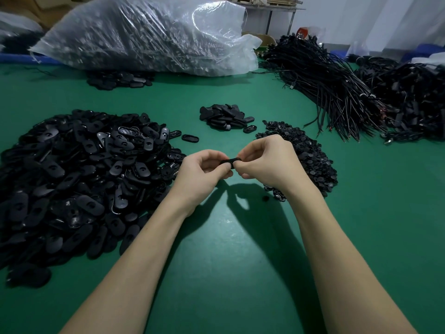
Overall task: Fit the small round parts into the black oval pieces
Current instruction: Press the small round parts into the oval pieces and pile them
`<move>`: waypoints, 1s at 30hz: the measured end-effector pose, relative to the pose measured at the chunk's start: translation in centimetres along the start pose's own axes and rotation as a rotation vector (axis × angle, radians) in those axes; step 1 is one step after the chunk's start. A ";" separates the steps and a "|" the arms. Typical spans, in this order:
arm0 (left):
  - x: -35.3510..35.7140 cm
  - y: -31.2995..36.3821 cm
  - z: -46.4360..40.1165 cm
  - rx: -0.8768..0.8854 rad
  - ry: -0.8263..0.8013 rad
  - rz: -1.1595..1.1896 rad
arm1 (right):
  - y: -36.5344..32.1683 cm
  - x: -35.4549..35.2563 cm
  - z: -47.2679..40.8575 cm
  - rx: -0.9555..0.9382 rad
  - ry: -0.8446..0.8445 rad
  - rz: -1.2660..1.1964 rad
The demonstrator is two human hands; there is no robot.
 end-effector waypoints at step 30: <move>-0.1 -0.2 -0.2 0.016 0.084 -0.035 | 0.6 1.3 -0.1 -0.076 0.021 -0.074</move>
Point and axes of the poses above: each hand's wrist, its own z-axis away from the middle knuckle, its own x-axis out of the palm, y = z × x, the point moved 7 cm from there along -z, towards the middle knuckle, and after that the axes turned 3 degrees about y, right-handed, at the moved point
